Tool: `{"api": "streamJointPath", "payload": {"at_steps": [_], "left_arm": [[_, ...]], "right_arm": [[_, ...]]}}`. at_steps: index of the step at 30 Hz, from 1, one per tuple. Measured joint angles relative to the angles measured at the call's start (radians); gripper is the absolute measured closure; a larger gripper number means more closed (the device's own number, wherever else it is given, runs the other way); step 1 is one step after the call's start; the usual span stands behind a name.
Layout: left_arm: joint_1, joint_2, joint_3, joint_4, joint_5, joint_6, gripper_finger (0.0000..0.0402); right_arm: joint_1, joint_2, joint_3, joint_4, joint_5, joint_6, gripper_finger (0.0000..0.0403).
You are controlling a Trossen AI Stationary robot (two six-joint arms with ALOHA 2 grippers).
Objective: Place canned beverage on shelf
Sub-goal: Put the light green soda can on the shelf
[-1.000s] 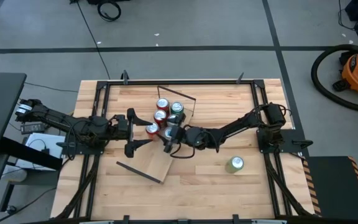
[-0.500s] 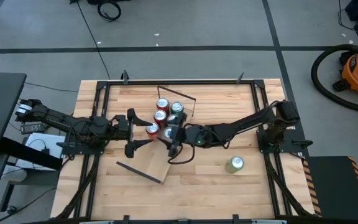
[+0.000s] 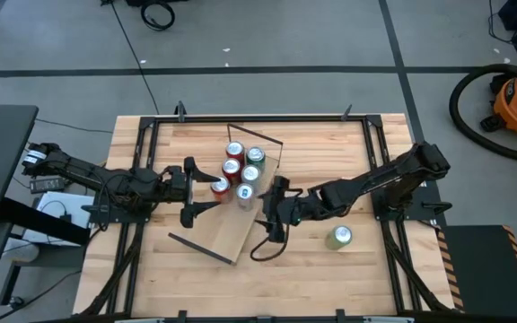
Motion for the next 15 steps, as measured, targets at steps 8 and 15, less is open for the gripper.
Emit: {"api": "streamJointPath", "payload": {"at_steps": [8,15], "left_arm": [[0.000,0.000,0.000,-0.002,0.000,-0.001,0.0072],[0.000,0.000,0.000,-0.013,0.000,-0.001,0.0072]], "right_arm": [[0.034,-0.027,0.000,-0.318,-0.197,0.261,0.0045],[0.076,-0.032,-0.001,-0.573,-0.262,0.412,0.0022]]}}
